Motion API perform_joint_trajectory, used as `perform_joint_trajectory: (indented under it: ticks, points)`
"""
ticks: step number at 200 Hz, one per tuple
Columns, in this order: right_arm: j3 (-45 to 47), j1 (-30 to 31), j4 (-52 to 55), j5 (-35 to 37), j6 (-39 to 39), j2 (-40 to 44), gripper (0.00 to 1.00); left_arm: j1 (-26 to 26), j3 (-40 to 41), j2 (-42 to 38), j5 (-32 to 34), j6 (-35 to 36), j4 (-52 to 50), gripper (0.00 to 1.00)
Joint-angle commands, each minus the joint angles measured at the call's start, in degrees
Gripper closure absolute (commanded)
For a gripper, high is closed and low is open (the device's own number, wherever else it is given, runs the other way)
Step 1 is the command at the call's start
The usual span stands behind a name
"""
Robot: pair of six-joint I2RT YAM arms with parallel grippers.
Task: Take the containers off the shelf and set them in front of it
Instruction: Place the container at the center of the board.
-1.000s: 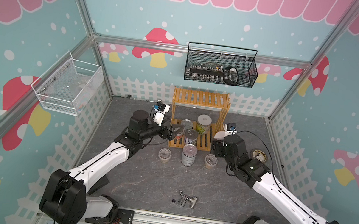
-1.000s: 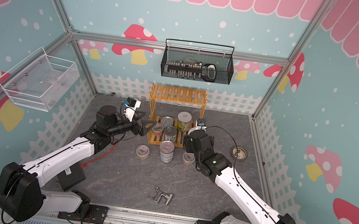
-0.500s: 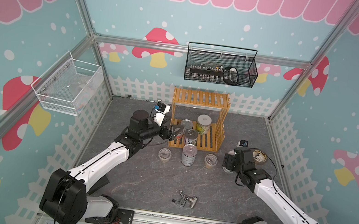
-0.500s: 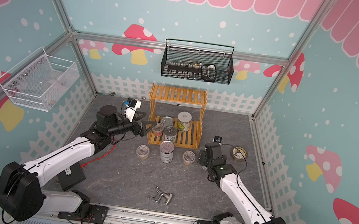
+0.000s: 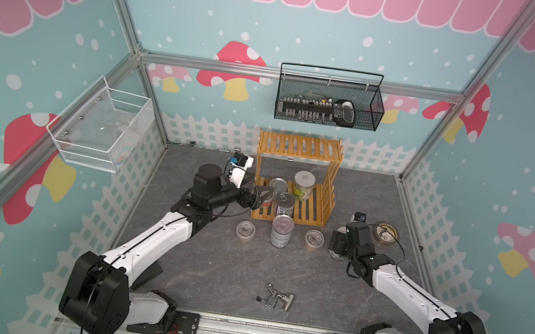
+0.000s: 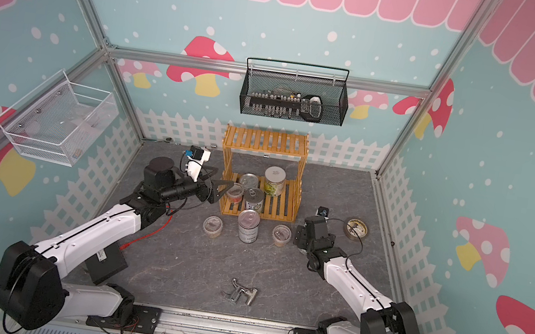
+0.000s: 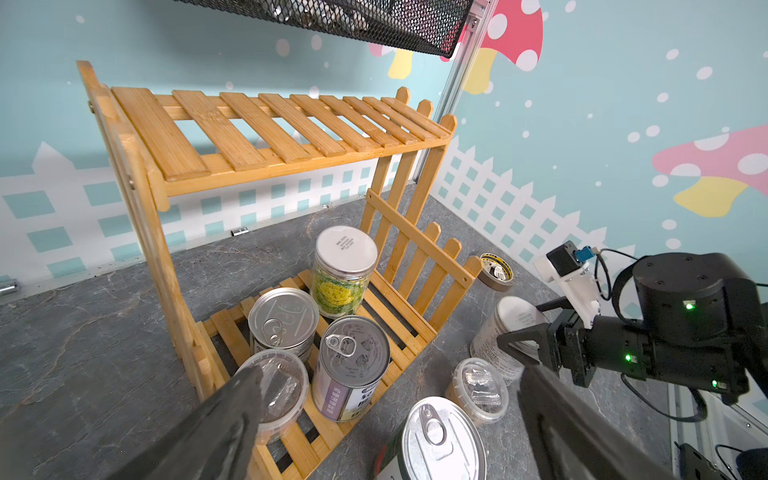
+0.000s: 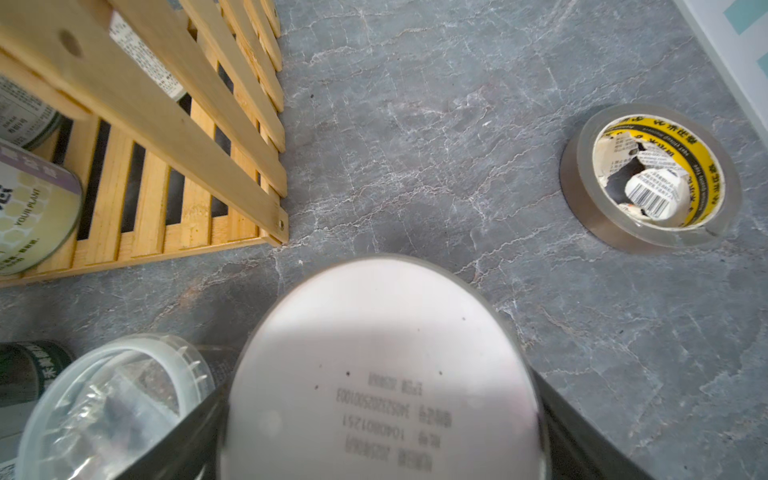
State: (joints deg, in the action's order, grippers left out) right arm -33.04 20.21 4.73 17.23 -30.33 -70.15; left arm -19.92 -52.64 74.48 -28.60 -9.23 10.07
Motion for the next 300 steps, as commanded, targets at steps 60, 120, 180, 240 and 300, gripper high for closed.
perform_joint_trajectory:
  ticks: [60, 120, 180, 240, 300]
  points:
    - [0.98, -0.38, -3.0, 1.9, 0.29, -0.42, 0.16, 0.41, 0.34, -0.02, -0.66, 0.12, -0.4, 0.01]
    - [0.36, -0.34, -2.1, 1.99, 0.53, 0.22, 0.01, 0.41, 0.24, 0.05, -0.93, 0.06, -0.4, 0.01]
    - [-4.81, -0.34, 2.99, 3.63, 3.74, 4.87, 0.01, 0.09, 0.79, -1.21, 1.62, -0.08, -1.51, 0.01]
    - [-8.82, -0.34, 3.09, -13.77, 12.92, 14.37, 0.01, -9.34, 1.22, -1.19, 14.72, 0.48, -5.59, 0.02]
    - [-10.38, -0.34, 5.13, -17.86, 15.12, 14.43, 0.01, -17.83, -11.59, 13.51, 26.9, -3.14, -13.57, 0.03]
